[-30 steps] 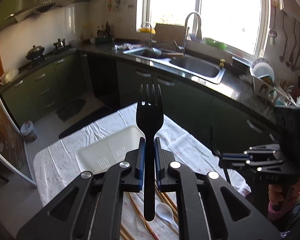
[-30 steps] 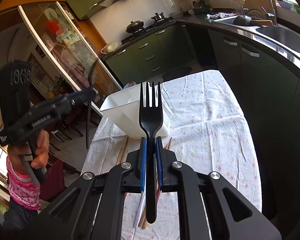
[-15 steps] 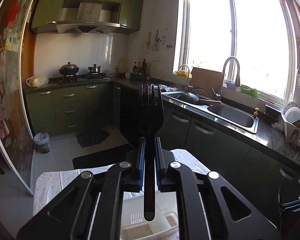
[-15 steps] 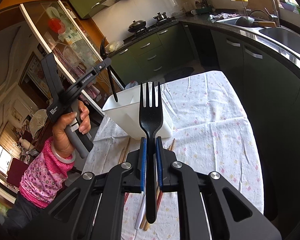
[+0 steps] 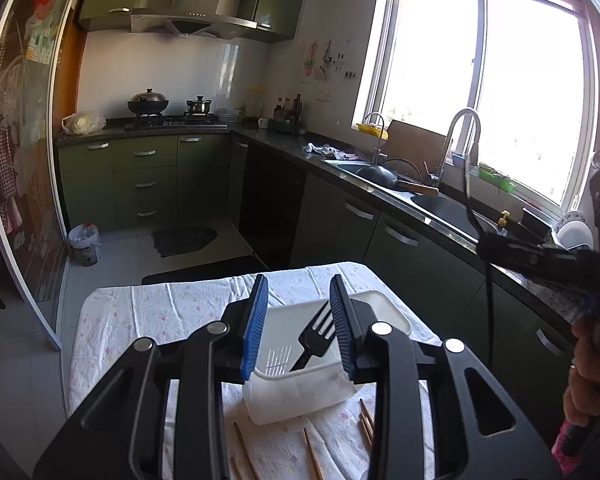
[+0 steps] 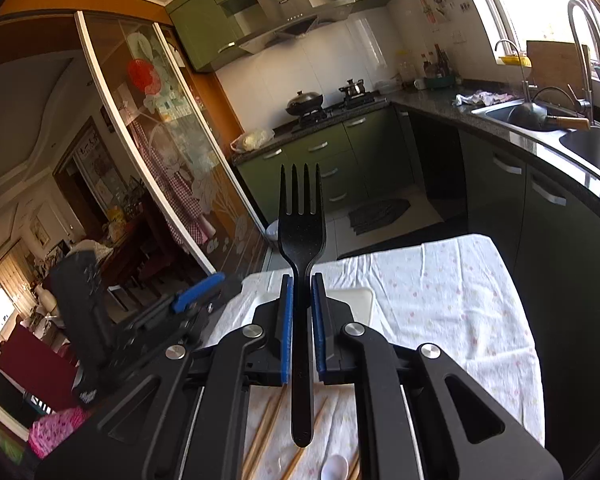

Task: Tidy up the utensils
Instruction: 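Open the left tool to drop its fork into the caddy while the right tool holds its fork, then open the right tool to drop its fork into the caddy while the left tool returns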

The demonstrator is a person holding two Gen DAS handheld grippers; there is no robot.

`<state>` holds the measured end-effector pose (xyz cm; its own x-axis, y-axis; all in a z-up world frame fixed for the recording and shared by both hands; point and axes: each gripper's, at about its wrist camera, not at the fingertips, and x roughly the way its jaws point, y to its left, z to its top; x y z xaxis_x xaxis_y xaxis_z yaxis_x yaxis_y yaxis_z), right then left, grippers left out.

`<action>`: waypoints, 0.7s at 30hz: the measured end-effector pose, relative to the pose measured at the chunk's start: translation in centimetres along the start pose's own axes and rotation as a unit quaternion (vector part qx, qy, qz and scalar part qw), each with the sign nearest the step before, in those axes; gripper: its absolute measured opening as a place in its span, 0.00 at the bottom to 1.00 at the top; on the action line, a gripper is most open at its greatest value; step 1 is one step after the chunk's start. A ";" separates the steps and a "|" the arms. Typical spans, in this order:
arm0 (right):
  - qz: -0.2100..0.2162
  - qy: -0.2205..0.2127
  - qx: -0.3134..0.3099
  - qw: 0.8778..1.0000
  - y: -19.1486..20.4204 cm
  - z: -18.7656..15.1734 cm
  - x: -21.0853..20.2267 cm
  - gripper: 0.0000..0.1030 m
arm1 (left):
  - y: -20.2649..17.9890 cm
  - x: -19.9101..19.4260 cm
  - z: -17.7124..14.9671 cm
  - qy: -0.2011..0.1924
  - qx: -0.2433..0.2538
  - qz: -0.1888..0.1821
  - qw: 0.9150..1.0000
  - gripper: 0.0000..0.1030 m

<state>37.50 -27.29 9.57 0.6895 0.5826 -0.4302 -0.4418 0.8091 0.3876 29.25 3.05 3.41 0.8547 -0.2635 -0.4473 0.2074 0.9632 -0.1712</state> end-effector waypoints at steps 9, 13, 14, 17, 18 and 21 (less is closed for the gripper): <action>-0.076 -0.058 -0.051 0.994 0.7 1.5 7.7 0.10 | 0.6 -4.2 -2.5 0.024 -0.008 -0.017 1.000 0.34; -0.082 -0.049 -0.063 0.993 0.2 -0.6 9.6 0.10 | 1.0 -4.9 -3.4 0.037 -0.013 -0.017 0.999 0.35; -0.081 -0.047 -0.065 0.993 0.1 -1.0 10.0 0.10 | 1.1 -4.9 -3.5 0.040 -0.015 -0.016 0.999 0.35; -0.080 -0.038 -0.065 0.994 -0.2 -2.6 10.1 0.10 | 1.5 -4.8 -3.7 0.049 -0.025 -0.017 0.998 0.35; -0.080 -0.035 -0.067 0.994 -0.2 -3.0 10.1 0.10 | 1.7 -4.6 -3.7 0.054 -0.028 -0.016 0.998 0.35; -0.087 -0.025 -0.072 0.993 -0.3 -4.4 9.5 0.10 | 1.9 -4.3 -4.1 0.072 -0.036 -0.015 0.997 0.37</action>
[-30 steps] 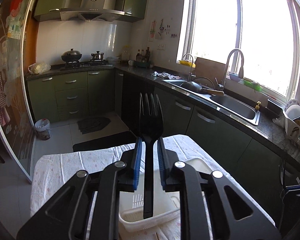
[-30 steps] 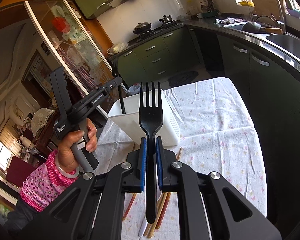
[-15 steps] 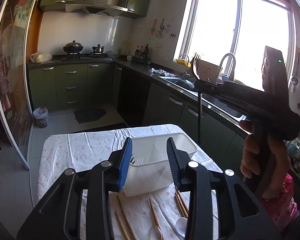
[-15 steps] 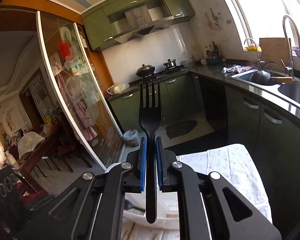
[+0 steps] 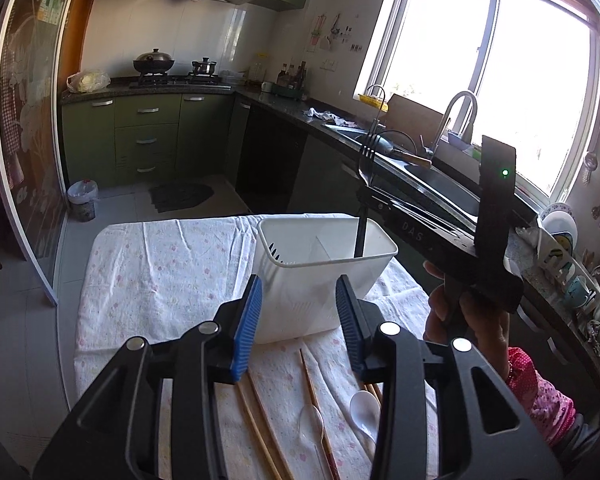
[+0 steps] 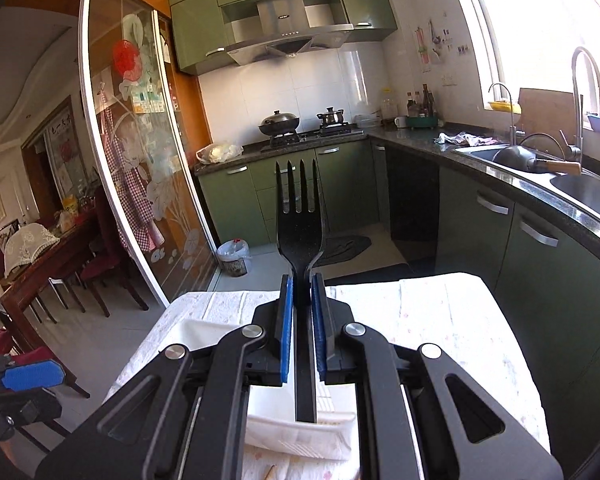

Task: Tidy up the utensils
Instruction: 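Open the right tool to drop its fork into the caddy while the left tool returns, then close the left tool on the clear plastic spoon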

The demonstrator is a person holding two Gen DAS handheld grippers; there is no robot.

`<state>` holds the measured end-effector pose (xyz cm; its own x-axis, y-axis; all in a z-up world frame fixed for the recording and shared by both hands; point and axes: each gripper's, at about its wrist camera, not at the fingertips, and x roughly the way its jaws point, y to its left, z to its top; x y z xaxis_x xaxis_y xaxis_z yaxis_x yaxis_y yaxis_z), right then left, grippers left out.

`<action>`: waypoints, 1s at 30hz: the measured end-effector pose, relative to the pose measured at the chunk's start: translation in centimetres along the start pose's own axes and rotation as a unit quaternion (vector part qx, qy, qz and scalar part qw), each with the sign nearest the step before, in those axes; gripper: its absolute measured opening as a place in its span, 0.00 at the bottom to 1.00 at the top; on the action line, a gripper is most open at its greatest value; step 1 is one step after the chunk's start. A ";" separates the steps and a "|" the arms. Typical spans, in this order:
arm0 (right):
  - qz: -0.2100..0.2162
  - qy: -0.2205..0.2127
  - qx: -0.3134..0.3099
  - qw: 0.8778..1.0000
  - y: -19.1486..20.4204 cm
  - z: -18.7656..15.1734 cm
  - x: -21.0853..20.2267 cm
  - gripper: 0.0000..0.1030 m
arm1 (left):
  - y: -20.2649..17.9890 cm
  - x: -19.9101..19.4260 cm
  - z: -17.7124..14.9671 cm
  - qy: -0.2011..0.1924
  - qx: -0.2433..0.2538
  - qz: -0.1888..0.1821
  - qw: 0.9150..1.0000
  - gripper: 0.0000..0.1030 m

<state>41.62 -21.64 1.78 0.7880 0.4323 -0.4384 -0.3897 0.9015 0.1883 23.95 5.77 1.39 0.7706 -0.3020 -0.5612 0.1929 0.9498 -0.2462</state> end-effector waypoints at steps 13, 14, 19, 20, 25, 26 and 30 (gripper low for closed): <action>0.021 0.057 0.009 0.998 -2.8 -5.1 -7.2 0.40 | -0.7 6.1 -6.9 0.226 -0.044 -0.001 0.973 0.43; 0.026 0.065 0.010 0.997 -3.0 -5.7 -7.8 0.40 | -0.7 6.9 -7.6 0.243 -0.044 0.001 0.969 0.43; 0.036 0.097 0.023 0.994 -4.5 -8.9 -10.2 0.40 | -1.2 9.9 -10.7 0.306 -0.041 0.009 0.951 0.42; 0.036 0.103 0.026 0.994 -4.8 -9.5 -10.4 0.40 | -1.3 10.3 -11.0 0.313 -0.040 0.011 0.949 0.42; 0.039 0.115 0.036 0.992 -5.7 -11.0 -11.1 0.40 | -2.5 11.1 -11.3 0.313 -0.020 0.026 0.949 0.42; 0.041 0.116 0.038 0.992 -5.9 -11.0 -11.1 0.40 | -2.8 11.3 -11.3 0.313 -0.015 0.028 0.949 0.42; 0.050 0.122 0.046 0.990 -6.0 -10.9 -10.9 0.40 | -3.8 12.2 -11.4 0.325 -0.001 0.038 0.945 0.42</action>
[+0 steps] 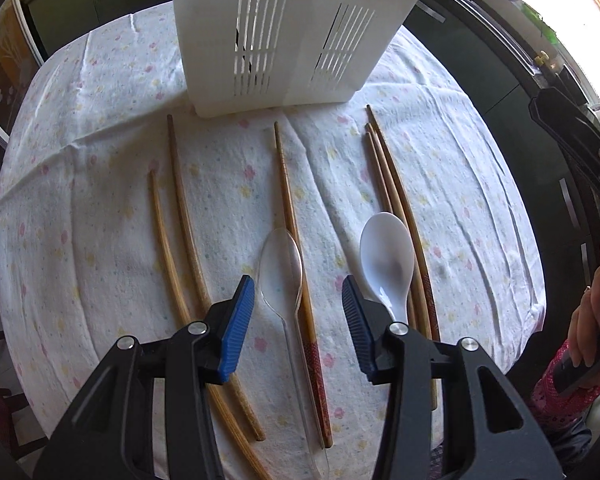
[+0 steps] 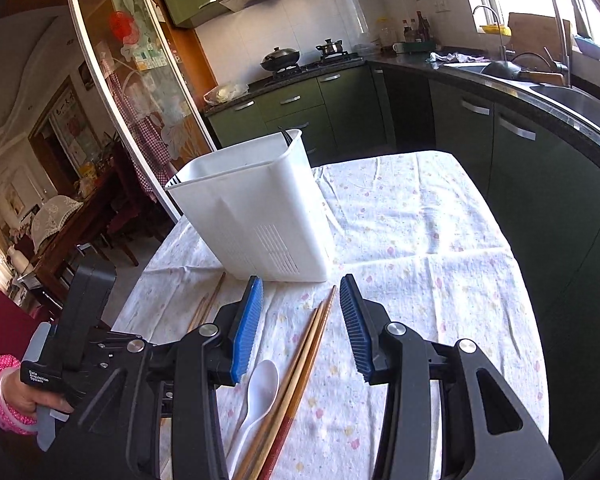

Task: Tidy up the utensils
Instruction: 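Close the left tool on the clear plastic spoon, then close the right tool on the white plastic spoon while the left tool holds the clear spoon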

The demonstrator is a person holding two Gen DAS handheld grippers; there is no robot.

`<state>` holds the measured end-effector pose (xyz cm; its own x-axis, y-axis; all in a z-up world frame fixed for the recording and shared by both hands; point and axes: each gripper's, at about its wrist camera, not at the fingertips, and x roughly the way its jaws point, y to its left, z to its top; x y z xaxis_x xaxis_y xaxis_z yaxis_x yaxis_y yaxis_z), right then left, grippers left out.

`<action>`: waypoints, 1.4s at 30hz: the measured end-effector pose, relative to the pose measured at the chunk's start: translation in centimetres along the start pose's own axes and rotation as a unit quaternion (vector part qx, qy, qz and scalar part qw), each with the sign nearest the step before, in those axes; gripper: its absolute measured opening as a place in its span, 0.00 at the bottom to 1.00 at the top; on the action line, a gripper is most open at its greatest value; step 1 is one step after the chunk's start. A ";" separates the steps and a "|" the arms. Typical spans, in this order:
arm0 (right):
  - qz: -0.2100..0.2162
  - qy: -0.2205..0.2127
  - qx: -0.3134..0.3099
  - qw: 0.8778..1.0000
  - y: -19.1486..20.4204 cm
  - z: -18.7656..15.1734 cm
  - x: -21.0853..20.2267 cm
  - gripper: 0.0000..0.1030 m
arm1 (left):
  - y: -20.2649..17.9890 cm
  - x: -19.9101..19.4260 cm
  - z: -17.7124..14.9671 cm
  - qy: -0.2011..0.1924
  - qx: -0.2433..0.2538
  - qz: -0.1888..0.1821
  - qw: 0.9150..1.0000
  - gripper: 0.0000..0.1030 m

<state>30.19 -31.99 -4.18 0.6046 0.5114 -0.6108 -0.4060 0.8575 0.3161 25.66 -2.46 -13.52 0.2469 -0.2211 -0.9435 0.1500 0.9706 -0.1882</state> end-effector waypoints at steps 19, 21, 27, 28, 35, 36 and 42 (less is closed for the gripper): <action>0.045 0.161 -0.059 0.984 3.8 -3.0 5.8 0.66 | 2.3 -0.1 -0.4 0.001 -0.018 -0.024 1.000 0.20; 0.026 0.167 -0.084 0.982 4.3 -3.7 6.4 0.62 | 2.5 -0.6 -0.7 -0.005 -0.011 -0.022 1.000 0.20; 0.007 0.181 -0.083 0.980 3.7 -4.1 8.2 0.25 | 2.8 -1.3 -0.9 -0.009 -0.006 -0.029 1.000 0.19; 0.006 0.182 -0.080 0.980 3.5 -4.1 8.5 0.25 | 2.8 -1.4 -0.9 -0.009 -0.006 -0.032 0.999 0.19; 0.005 0.185 -0.075 0.980 2.8 -3.9 9.0 0.25 | 3.1 -2.9 -0.8 -0.021 -0.003 -0.037 0.999 0.19; 0.007 0.187 -0.075 0.979 2.8 -4.0 9.0 0.25 | 3.1 -3.1 -0.8 -0.023 -0.002 -0.037 0.999 0.19; 0.001 0.199 -0.087 0.976 3.5 -4.4 9.9 0.22 | 3.1 -3.7 -1.0 -0.027 0.000 -0.037 0.999 0.19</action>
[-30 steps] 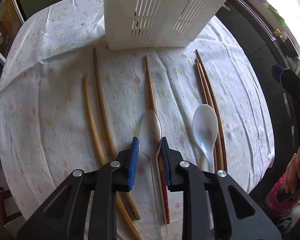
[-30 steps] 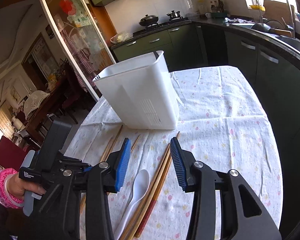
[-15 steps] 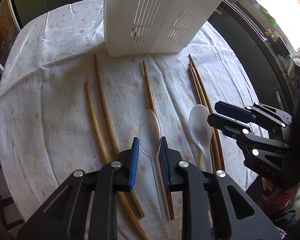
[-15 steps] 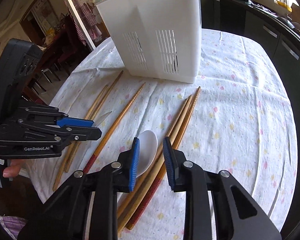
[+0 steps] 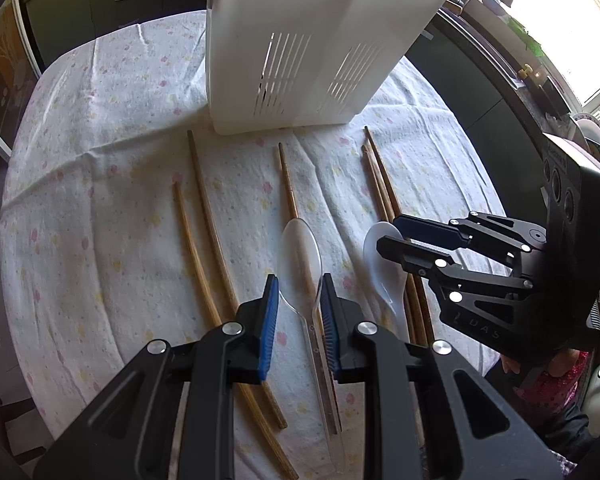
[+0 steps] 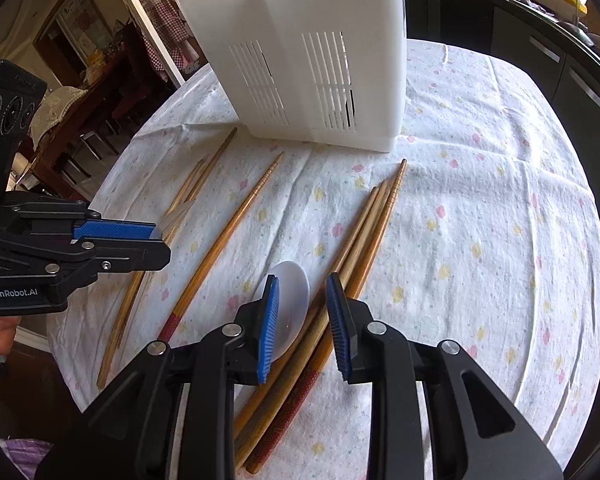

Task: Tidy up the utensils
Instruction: 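Close the right tool on the white plastic spoon while the left tool holds the clear spoon, then carry the clear spoon into the caddy and open the left tool while the right tool lifts its spoon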

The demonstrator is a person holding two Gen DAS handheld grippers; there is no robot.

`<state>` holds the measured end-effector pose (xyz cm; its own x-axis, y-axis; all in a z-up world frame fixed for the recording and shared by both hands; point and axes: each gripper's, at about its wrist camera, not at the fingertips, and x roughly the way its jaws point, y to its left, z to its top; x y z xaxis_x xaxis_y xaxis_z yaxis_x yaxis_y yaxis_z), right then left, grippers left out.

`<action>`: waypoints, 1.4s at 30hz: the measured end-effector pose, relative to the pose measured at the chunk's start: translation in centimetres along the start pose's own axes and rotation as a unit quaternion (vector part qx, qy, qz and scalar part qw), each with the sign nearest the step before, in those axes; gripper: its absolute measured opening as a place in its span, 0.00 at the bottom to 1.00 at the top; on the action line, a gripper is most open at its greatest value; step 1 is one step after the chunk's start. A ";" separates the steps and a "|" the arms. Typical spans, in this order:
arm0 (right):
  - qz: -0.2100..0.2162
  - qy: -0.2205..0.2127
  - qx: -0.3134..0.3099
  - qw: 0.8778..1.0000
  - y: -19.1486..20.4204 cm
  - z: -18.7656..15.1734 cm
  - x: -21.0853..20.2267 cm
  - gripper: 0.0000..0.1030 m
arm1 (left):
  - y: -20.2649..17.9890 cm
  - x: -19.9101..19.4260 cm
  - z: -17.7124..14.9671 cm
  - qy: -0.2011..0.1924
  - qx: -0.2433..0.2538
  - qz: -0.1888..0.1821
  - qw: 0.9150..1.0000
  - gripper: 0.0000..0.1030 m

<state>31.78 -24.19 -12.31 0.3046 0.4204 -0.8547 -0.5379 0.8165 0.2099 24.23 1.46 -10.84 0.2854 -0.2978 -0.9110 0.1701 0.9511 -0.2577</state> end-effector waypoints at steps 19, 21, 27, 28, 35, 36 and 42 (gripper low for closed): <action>0.067 -0.122 0.059 0.989 -0.6 0.6 -8.4 0.03 | -3.3 -8.8 2.5 -0.096 0.032 -0.029 0.994 0.19; 0.066 -0.130 0.058 0.988 -0.6 0.6 -8.9 0.03 | -4.0 -11.0 3.7 -0.125 0.038 -0.027 0.991 0.20; 0.063 -0.153 0.067 0.984 -1.5 0.0 -10.4 0.03 | -5.1 -17.0 8.3 -0.237 0.049 -0.011 0.970 0.20; 0.062 -0.156 0.070 0.983 -1.7 -0.1 -10.7 0.03 | -5.3 -17.7 9.1 -0.257 0.051 -0.005 0.965 0.20; 0.052 -0.175 0.083 0.980 -3.3 -0.4 -12.1 0.03 | -6.5 -19.0 13.4 -0.377 0.066 0.062 0.922 0.20; 0.051 -0.177 0.085 0.979 -3.5 -0.5 -12.3 0.03 | -6.7 -18.9 13.9 -0.393 0.068 0.070 0.914 0.20; 0.044 -0.192 0.091 0.976 -4.3 -0.5 -13.2 0.03 | -7.0 -17.1 15.6 -0.448 0.082 0.127 0.881 0.20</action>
<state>29.65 -33.49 -2.15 0.5542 0.5809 -0.5962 -0.4367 0.8127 0.3858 32.89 -1.44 11.56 0.9513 -0.0920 -0.2941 0.1067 0.9937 0.0340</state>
